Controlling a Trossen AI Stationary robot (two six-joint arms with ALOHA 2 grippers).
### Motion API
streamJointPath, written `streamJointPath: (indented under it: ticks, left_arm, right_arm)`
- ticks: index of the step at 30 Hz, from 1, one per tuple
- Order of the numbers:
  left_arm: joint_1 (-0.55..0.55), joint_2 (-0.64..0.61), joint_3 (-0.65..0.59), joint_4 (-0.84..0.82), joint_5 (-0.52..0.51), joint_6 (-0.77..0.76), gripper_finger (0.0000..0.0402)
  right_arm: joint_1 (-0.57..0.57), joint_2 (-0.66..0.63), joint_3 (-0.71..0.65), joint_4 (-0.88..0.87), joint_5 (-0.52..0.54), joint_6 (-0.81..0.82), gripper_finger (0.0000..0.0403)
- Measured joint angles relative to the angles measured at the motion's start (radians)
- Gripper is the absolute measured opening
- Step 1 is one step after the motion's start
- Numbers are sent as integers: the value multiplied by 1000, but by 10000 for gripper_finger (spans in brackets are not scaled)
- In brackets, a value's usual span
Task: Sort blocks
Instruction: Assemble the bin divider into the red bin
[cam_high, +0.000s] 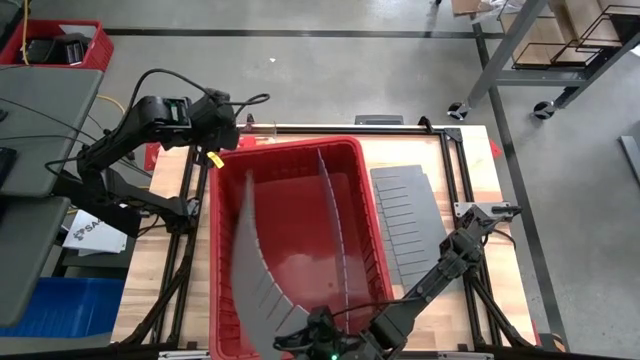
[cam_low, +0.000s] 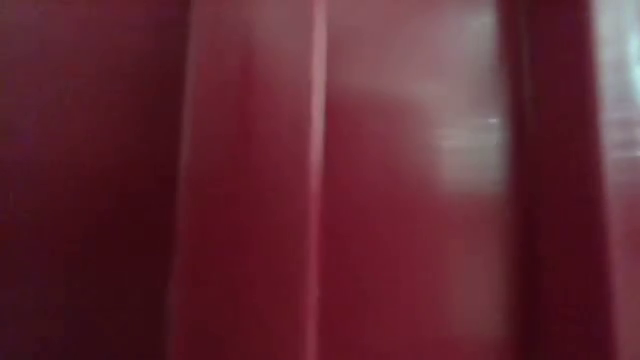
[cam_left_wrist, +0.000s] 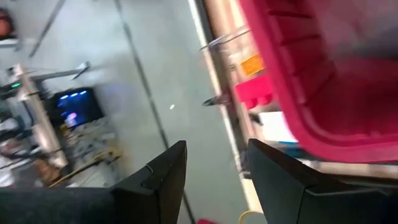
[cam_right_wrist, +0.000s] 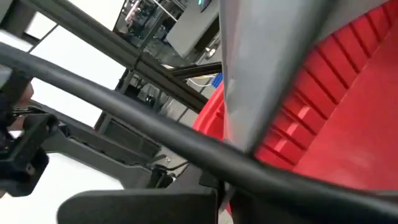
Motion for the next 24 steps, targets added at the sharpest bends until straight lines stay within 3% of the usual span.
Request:
streamJointPath:
  ticks: [4, 6, 9, 14, 18, 22, 24]
  left_arm:
    - [-23, -19, 29, 58, 3, -55, 166]
    - [-37, -31, 68, 88, 113, -151, 166]
    - [-49, -55, 130, 100, 361, -304, 166]
    - [-90, -108, 194, 69, 525, -667, 165]
    - [-158, -131, 165, -23, 496, -942, 140]
    - [-229, -169, 24, -23, 403, -1149, 38]
    - [-255, -201, -102, -12, 315, -1259, 13]
  right_arm:
    - [1, 0, 0, -6, -1, -13, 0]
    - [1, 0, 0, -10, 0, -16, 0]
    - [1, -1, 0, -24, 0, -16, 0]
    - [4, -4, 2, -58, 14, -17, 0]
    - [4, -4, 2, -60, 17, -34, 0]
    - [3, -4, 2, -56, 16, -47, 0]
    - [3, -4, 2, -54, 16, -56, 0]
